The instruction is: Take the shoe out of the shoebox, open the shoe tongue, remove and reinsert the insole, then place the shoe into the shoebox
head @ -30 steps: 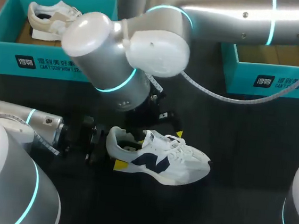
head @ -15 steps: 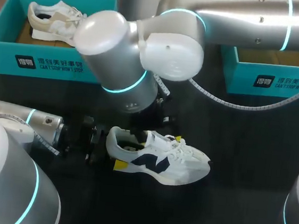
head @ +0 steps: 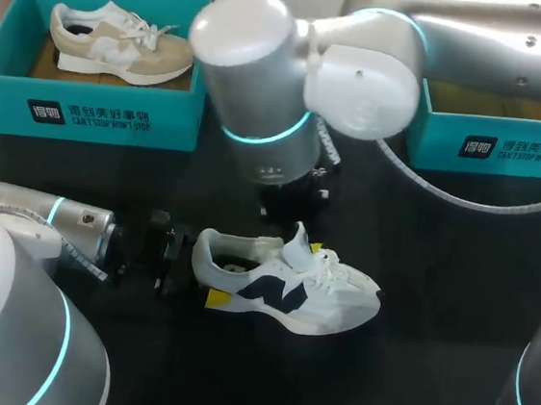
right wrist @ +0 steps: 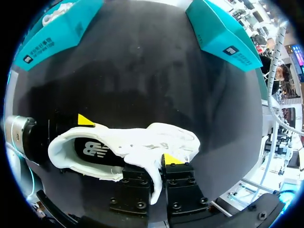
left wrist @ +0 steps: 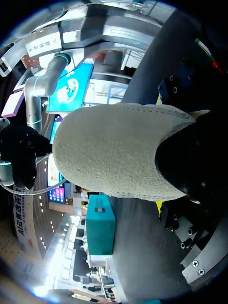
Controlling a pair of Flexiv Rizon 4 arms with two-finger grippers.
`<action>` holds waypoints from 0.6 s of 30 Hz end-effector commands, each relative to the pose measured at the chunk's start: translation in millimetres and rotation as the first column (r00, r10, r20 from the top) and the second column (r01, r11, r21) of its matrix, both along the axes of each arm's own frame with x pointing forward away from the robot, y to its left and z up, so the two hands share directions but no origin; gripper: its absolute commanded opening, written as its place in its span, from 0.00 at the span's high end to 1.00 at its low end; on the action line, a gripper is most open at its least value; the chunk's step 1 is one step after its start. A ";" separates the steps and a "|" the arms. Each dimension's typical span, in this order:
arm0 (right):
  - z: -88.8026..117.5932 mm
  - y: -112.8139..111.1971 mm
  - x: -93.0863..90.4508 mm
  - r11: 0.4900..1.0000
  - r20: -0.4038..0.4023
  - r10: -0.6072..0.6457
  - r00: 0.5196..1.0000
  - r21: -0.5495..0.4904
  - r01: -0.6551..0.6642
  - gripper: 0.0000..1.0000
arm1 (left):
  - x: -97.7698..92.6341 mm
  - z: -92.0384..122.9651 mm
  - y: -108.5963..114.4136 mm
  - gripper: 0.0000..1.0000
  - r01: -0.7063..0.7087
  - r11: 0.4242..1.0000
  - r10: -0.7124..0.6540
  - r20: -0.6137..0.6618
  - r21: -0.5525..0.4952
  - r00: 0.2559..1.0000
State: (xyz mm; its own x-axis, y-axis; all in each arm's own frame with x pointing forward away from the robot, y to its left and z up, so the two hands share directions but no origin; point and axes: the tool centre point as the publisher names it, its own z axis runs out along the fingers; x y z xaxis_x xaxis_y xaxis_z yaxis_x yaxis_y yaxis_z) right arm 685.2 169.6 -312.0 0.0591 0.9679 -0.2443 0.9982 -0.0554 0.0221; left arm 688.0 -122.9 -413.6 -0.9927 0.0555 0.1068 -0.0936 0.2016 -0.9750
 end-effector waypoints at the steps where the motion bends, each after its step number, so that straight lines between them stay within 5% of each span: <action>1: 0.5 -20.2 -4.1 0.938 0.069 -0.271 0.960 0.241 0.248 1.00 | 1.3 -0.1 0.2 1.00 0.000 1.000 0.000 0.000 0.002 1.000; 18: 0.5 -20.2 -4.1 0.938 0.069 -0.271 0.960 0.241 0.248 1.00 | 1.3 -0.1 0.2 1.00 0.000 1.000 0.000 0.000 0.002 1.000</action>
State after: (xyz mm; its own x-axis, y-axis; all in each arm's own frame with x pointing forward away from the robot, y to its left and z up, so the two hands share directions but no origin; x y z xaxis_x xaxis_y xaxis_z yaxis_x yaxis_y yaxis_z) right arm 686.1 149.8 -309.6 0.1983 0.9799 -0.0219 0.9784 -0.1966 0.0647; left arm 688.0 -122.9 -413.6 -0.9927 0.0554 0.1068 -0.0936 0.2016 -0.9750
